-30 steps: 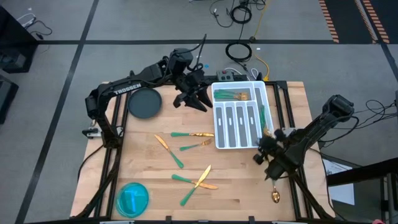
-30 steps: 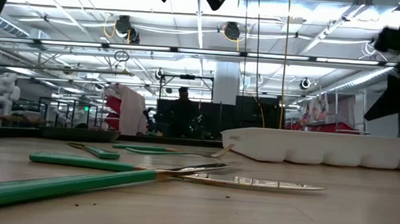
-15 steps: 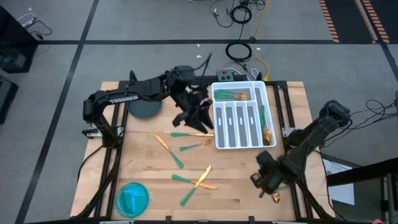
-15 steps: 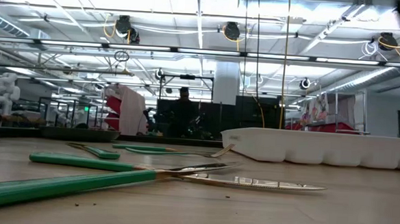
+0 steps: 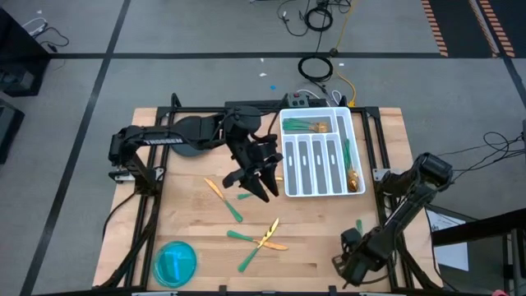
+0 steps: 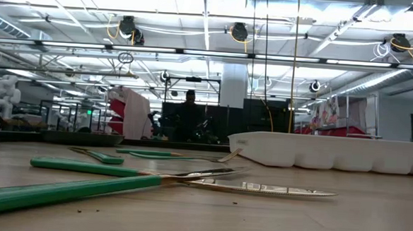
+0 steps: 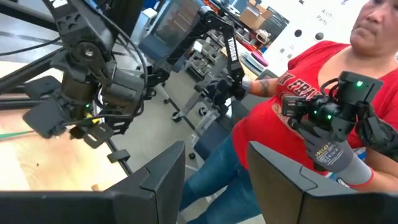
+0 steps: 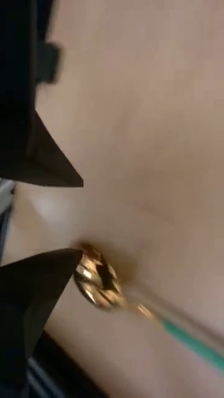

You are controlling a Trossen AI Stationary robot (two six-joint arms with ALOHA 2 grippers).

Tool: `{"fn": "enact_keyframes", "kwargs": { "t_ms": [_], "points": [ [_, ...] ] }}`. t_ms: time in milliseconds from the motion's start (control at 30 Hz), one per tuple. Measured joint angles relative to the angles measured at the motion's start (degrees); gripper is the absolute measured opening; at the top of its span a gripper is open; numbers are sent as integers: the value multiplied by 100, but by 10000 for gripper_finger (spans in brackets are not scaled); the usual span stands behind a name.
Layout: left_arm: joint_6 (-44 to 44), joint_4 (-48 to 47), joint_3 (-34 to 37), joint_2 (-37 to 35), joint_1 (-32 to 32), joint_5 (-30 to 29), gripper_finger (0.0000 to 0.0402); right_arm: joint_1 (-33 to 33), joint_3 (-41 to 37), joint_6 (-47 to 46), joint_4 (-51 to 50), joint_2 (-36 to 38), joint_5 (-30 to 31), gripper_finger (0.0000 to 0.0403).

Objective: Sort silverware
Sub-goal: Put the green spoon on the silverware tray

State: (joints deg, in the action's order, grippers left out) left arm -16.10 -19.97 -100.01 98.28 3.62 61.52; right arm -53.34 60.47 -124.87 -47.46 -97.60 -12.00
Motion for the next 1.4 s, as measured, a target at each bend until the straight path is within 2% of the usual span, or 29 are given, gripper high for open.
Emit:
{"fn": "enact_keyframes", "kwargs": {
  "t_ms": [200,267,433,700,867,933,1000,1167,1400],
  "points": [
    [31,-4,0,0,-1,101,178,20,784,-45,-2489,31,-25,191],
    [35,-4,0,0,5,103,178,32,835,-48,-2790,35,6,192],
    [56,-7,0,0,10,157,178,48,563,-71,-2159,-27,173,195],
    [144,-35,0,-2,51,170,178,49,-134,-200,-1421,-330,-139,201],
    [144,-37,0,-2,146,170,178,52,-490,-241,-539,-305,-200,198],
    [146,-35,0,-2,187,170,178,52,-631,-260,-190,-289,-206,182],
    [159,-38,0,-2,224,170,178,52,-675,-259,-40,-284,-183,148],
    [360,-165,0,-2,325,166,178,59,-671,-157,92,-280,-103,22],
    [650,-583,0,-2,604,-25,178,128,-523,-27,-53,-302,-53,3]
  ]
}}
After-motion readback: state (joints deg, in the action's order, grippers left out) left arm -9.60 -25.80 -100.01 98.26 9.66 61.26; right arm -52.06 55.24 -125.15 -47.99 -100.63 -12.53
